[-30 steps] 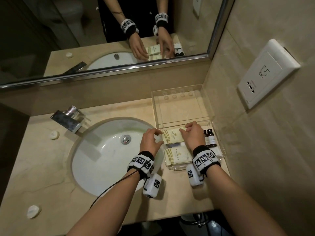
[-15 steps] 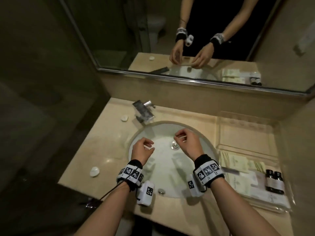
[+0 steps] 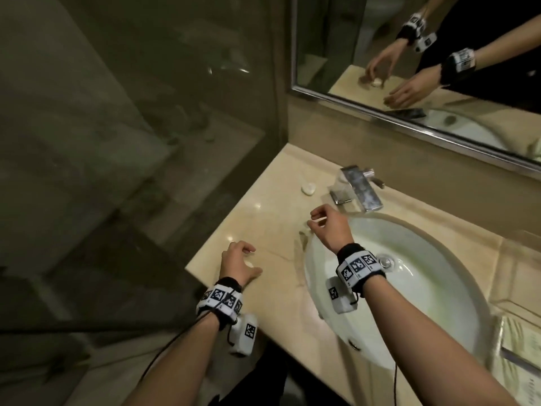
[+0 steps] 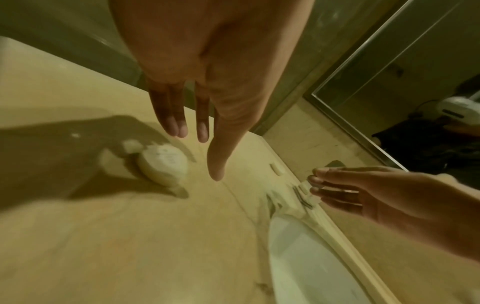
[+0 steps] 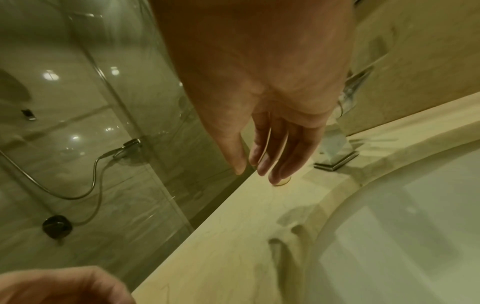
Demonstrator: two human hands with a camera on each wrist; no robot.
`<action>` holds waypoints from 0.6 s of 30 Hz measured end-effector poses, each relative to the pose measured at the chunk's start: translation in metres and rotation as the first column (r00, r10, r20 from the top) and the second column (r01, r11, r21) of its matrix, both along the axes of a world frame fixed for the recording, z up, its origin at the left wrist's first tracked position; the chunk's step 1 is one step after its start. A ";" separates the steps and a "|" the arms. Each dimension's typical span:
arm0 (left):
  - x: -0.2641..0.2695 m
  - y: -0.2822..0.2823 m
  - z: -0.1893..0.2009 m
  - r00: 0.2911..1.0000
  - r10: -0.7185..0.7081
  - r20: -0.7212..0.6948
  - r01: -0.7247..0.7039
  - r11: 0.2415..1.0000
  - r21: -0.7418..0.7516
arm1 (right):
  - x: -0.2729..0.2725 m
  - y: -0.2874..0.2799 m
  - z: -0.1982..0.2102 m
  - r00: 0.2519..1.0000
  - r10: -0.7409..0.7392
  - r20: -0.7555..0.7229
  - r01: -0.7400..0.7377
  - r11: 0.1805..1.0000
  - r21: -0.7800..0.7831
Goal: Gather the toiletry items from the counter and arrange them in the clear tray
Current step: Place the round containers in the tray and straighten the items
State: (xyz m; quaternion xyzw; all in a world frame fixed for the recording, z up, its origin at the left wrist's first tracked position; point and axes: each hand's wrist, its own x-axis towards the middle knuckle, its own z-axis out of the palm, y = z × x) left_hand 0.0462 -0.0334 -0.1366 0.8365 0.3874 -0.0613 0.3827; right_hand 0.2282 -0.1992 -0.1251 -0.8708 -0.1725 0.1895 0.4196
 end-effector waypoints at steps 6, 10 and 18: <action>-0.008 0.023 -0.024 0.995 -0.090 -0.043 0.088 0.995 -0.050 | 0.010 0.039 -0.020 1.000 -0.024 0.000 0.024 0.998 -0.056; 0.004 0.032 -0.029 0.988 -0.148 0.041 0.149 0.988 -0.040 | 0.024 0.054 -0.029 0.995 -0.087 0.047 0.092 0.987 -0.132; 0.052 0.046 -0.018 0.975 0.009 0.223 0.017 0.994 -0.112 | 0.067 0.082 -0.034 0.985 0.083 0.152 -0.018 0.921 -0.389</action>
